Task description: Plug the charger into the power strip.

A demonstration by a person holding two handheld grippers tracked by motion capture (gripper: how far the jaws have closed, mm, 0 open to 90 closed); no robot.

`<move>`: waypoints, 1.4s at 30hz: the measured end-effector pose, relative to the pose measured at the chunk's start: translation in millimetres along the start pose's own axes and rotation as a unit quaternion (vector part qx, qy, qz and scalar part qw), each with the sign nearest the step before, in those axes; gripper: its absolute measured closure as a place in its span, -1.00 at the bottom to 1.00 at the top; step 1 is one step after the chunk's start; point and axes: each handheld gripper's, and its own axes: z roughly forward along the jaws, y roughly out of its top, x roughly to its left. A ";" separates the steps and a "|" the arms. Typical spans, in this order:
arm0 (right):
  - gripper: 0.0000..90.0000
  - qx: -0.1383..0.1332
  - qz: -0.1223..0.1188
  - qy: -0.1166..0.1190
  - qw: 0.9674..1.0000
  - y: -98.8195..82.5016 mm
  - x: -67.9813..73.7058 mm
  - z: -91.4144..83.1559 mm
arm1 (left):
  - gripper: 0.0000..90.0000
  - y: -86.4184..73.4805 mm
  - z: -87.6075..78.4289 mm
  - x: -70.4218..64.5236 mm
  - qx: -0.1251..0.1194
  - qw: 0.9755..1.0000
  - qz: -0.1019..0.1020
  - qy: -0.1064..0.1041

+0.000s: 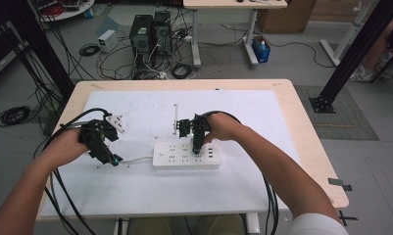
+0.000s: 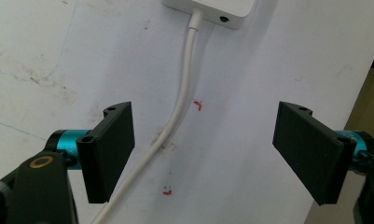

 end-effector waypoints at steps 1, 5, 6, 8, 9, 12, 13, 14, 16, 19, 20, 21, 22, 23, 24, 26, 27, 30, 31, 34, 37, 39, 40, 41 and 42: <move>0.40 0.003 -0.005 -0.013 1.000 0.1 5.1 0.1 | -0.54 0.3 0.0 -0.4 0.000 1.000 0.000 -0.001; 0.39 0.007 -0.018 -0.036 0.999 1.0 12.4 0.7 | -0.54 0.6 -0.1 0.3 0.000 1.000 0.001 -0.001; 0.40 0.005 -0.015 -0.030 0.999 0.7 10.2 0.8 | -0.54 0.5 -0.3 0.4 0.000 1.000 0.001 -0.001; 0.39 -0.006 0.002 -0.001 1.000 -2.6 0.4 0.5 | -0.54 -0.1 -0.9 0.7 -0.001 1.000 0.000 0.000; 0.39 -0.011 0.007 0.015 1.000 -4.5 -4.6 0.5 | -0.54 -0.5 -0.9 0.7 0.000 1.000 -0.001 0.001; 0.39 -0.023 0.012 0.038 0.999 -7.4 -11.8 1.7 | -0.54 -0.7 0.2 1.3 0.003 1.000 -0.001 0.000; 0.39 -0.021 0.010 0.035 0.999 -6.7 -10.7 2.0 | -0.54 -0.3 1.0 1.2 0.001 1.000 -0.003 0.000; 0.40 -0.020 0.006 0.022 1.000 -5.2 -6.7 2.3 | -0.54 0.3 1.3 1.0 0.001 1.000 -0.002 0.000; 0.40 -0.007 -0.008 -0.008 1.000 -1.2 3.2 3.0 | -0.54 1.7 1.5 1.3 0.002 1.000 -0.001 -0.004; 0.39 0.011 -0.018 -0.044 0.999 2.1 15.0 3.9 | -0.54 3.0 1.7 1.5 0.002 1.000 -0.002 -0.008; 0.39 0.008 -0.019 -0.039 0.999 1.9 13.0 4.2 | -0.54 3.2 1.5 2.0 0.001 1.000 -0.001 -0.008; 0.39 0.003 -0.016 -0.031 0.999 1.0 10.3 4.3 | -0.54 2.8 1.6 2.4 0.000 1.000 -0.003 -0.006; 0.39 -0.004 -0.009 -0.018 1.000 -0.7 6.2 4.3 | -0.54 2.5 1.3 3.0 0.001 1.000 -0.003 -0.006; 0.39 -0.010 0.000 -0.001 1.000 -2.4 0.2 4.1 | -0.54 2.0 1.4 3.1 0.000 1.000 -0.004 -0.005; 0.39 -0.015 0.007 0.014 1.000 -3.2 -4.3 4.8 | -0.54 1.3 1.0 3.3 0.002 1.000 -0.003 -0.005; 0.39 -0.014 0.003 0.008 1.000 -2.4 -2.6 6.0 | -0.54 -0.3 0.5 3.1 0.000 1.000 -0.005 -0.005; 0.40 -0.014 0.001 0.002 1.000 -2.9 0.0 6.8 | -0.54 -0.8 0.3 3.5 0.000 1.000 -0.004 -0.004; 0.39 -0.031 0.005 -0.015 0.999 -7.9 5.6 8.1 | -0.54 -2.0 -0.4 3.8 0.000 1.000 -0.006 -0.003; 0.39 -0.038 0.010 -0.009 0.999 -10.1 3.6 8.2 | -0.54 -2.2 -0.4 3.8 0.000 1.000 -0.008 -0.003; 0.39 -0.036 0.007 0.004 0.999 -8.6 -0.9 9.1 | -0.54 -1.8 -0.9 4.1 0.001 1.000 -0.008 -0.003; 0.39 -0.034 0.002 0.002 0.999 -8.2 0.1 9.3 | -0.54 -1.4 -1.5 3.9 -0.002 1.000 -0.007 -0.004; 0.39 -0.037 -0.001 0.003 0.999 -8.7 -0.3 9.5 | -0.54 -1.4 -1.0 4.8 -0.001 1.000 -0.005 -0.004; 0.38 -0.040 0.000 0.005 0.999 -9.4 -0.7 9.6 | -0.54 -1.3 -0.6 5.2 0.000 1.000 -0.006 -0.003; 0.38 -0.040 -0.001 0.009 0.999 -10.0 -1.4 9.3 | -0.54 -1.5 0.1 4.9 -0.001 1.000 -0.009 -0.003; 0.32 -0.042 -0.001 0.011 0.999 -10.2 -1.7 9.5 | -0.54 -1.6 0.3 5.1 -0.001 1.000 -0.009 -0.003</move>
